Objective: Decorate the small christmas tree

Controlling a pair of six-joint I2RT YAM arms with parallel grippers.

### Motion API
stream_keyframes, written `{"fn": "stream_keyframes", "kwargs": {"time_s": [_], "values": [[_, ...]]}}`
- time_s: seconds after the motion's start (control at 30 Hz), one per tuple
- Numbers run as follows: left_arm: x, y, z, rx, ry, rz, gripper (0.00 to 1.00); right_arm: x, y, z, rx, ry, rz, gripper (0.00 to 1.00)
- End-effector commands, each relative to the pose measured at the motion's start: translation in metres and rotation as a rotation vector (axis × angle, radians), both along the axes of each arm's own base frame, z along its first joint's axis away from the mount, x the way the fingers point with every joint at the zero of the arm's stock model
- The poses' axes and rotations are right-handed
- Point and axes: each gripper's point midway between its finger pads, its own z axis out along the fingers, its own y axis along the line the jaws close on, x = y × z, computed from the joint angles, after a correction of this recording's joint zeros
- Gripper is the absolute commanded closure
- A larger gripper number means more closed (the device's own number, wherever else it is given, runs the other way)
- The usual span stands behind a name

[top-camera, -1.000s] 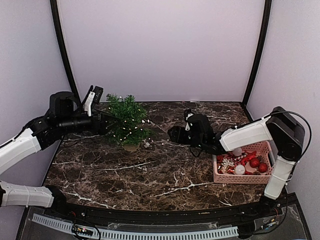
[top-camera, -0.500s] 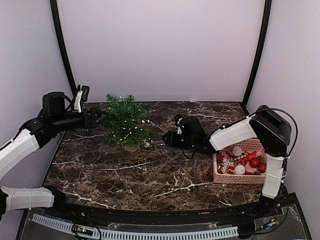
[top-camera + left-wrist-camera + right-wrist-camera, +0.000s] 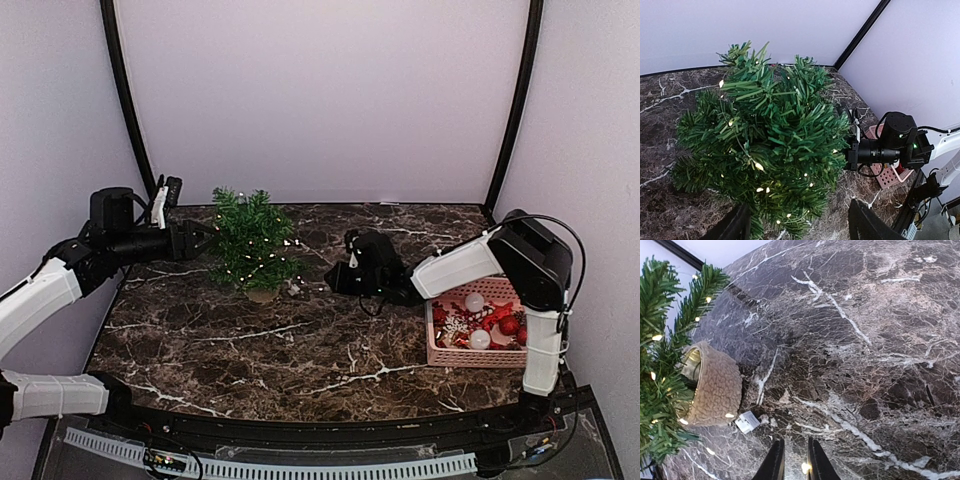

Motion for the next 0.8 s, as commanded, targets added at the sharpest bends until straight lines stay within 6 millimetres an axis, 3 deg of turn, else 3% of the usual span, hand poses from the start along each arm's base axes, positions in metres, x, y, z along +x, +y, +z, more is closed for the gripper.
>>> {"fn": "stream_keyframes", "kwargs": {"time_s": [0.0, 0.07, 0.3, 0.4, 0.6, 0.77], "values": [[-0.002, 0.005, -0.014, 0.02, 0.032, 0.016, 0.31, 0.006, 0.003, 0.006, 0.024, -0.013, -0.005, 0.92], [-0.002, 0.008, -0.019, 0.025, 0.049, 0.034, 0.31, 0.006, 0.003, 0.011, 0.034, -0.022, -0.006, 1.0], [-0.004, 0.024, -0.056, 0.042, 0.159, 0.133, 0.26, 0.024, 0.001, 0.041, 0.006, -0.112, -0.044, 1.0], [-0.006, 0.024, -0.07, 0.027, 0.206, 0.143, 0.23, 0.036, 0.008, 0.051, -0.015, -0.152, -0.045, 1.0], [-0.006, 0.019, -0.081, -0.001, 0.239, 0.13, 0.21, 0.055, 0.025, 0.063, -0.029, -0.2, -0.035, 1.0], [-0.007, 0.012, -0.091, -0.024, 0.267, 0.096, 0.22, 0.059, 0.04, 0.081, 0.022, -0.227, 0.001, 1.0]]}}
